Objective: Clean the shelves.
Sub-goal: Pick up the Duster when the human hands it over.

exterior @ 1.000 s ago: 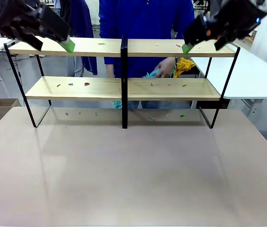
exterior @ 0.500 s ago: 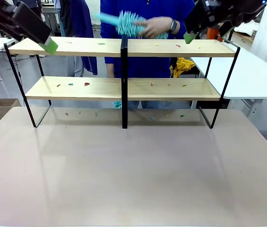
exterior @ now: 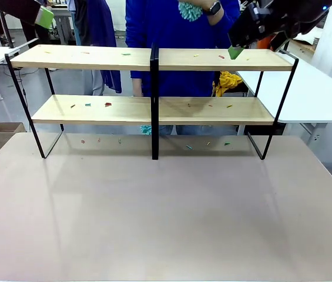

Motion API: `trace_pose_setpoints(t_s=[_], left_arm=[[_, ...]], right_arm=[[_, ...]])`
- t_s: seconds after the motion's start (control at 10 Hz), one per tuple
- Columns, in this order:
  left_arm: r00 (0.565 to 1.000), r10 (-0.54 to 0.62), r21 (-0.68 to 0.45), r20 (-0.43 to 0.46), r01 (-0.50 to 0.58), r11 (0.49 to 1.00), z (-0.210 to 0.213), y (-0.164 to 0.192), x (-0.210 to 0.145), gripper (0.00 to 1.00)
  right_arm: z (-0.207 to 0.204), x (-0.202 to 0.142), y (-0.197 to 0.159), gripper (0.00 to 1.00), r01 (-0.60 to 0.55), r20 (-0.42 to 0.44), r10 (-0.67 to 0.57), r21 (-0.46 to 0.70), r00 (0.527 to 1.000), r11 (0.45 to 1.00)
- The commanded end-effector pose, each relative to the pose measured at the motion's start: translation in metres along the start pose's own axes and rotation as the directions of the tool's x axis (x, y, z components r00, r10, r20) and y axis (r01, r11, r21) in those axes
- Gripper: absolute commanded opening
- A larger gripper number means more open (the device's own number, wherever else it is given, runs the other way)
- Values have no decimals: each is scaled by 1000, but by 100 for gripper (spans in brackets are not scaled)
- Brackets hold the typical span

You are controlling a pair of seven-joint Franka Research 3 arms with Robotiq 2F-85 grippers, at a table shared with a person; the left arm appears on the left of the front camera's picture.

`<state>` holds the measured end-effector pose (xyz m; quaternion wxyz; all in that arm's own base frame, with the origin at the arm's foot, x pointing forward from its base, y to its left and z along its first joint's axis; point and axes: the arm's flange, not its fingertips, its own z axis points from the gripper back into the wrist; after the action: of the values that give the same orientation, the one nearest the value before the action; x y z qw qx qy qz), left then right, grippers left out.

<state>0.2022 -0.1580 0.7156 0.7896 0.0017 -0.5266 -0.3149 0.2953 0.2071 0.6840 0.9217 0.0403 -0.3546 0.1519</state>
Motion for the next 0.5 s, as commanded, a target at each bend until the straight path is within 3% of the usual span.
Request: trace_pose_setpoints(t_s=[0.0, 0.4], left_arm=[[999, -19, -21, 40, 20, 1000, -7, 5, -13, 100], [994, 89, -84, 56, -84, 993, -18, 15, -17, 100]], right_arm=[[-3, 2, -5, 100, -4, -3, 4, 2, 1000, 1000], [-11, 4, -6, 100, -5, -20, 5, 3, 1000, 1000]])
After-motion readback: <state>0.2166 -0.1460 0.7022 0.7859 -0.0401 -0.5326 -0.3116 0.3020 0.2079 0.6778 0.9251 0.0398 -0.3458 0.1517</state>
